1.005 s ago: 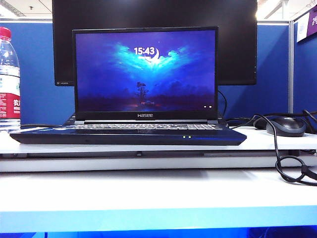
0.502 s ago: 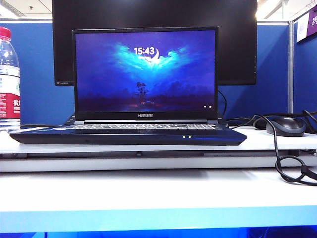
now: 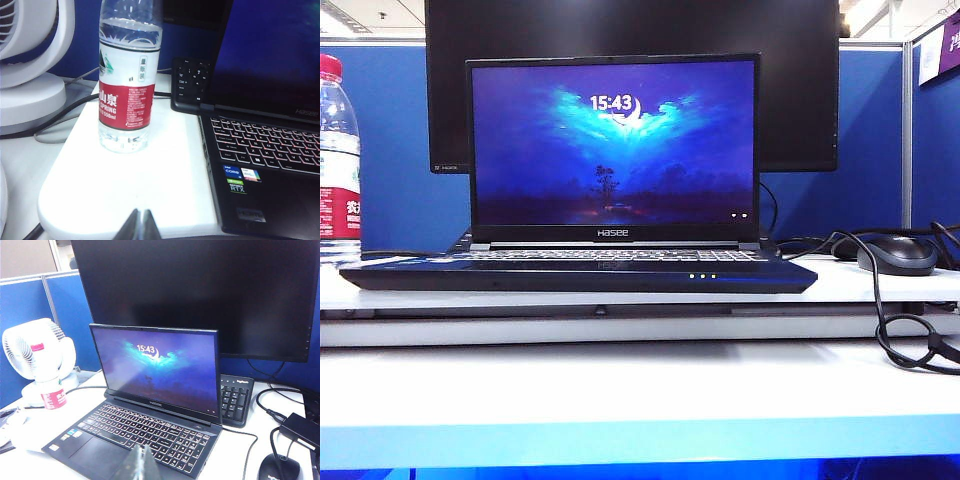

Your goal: Open the lid of the black laptop.

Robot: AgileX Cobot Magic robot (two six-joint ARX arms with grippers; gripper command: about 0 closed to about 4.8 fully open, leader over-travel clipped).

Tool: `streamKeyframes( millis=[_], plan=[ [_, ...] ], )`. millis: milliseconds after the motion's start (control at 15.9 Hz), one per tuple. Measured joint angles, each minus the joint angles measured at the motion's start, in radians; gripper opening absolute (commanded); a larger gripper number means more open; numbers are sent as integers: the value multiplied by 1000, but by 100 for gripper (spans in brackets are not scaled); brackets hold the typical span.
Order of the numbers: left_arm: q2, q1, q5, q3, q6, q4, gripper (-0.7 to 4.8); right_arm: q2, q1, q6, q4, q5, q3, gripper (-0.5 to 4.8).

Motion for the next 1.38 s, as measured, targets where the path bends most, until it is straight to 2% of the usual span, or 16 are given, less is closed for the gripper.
streamKeyframes(
  millis=[565,628,754,816,1005,1130,1382],
  plan=[
    [0,0,0,0,0,-1,21,0,0,-21,-1,8,-3,12],
    [0,0,0,0,0,-1,21,-3,0,-52,76,44,-52,12],
    [0,0,0,0,0,-1,22,3,-8,-77,264,201,-223,12],
    [0,0,0,0,0,-1,21,4,-35,-78,394,241,-330,12],
    [0,0,0,0,0,-2,21,2,-76,-65,610,242,-527,13],
    [0,0,0,0,0,-2,22,-8,-108,-65,635,237,-591,12],
    [0,0,0,0,0,-2,22,-143,-332,-63,622,159,-682,12]
  ],
)
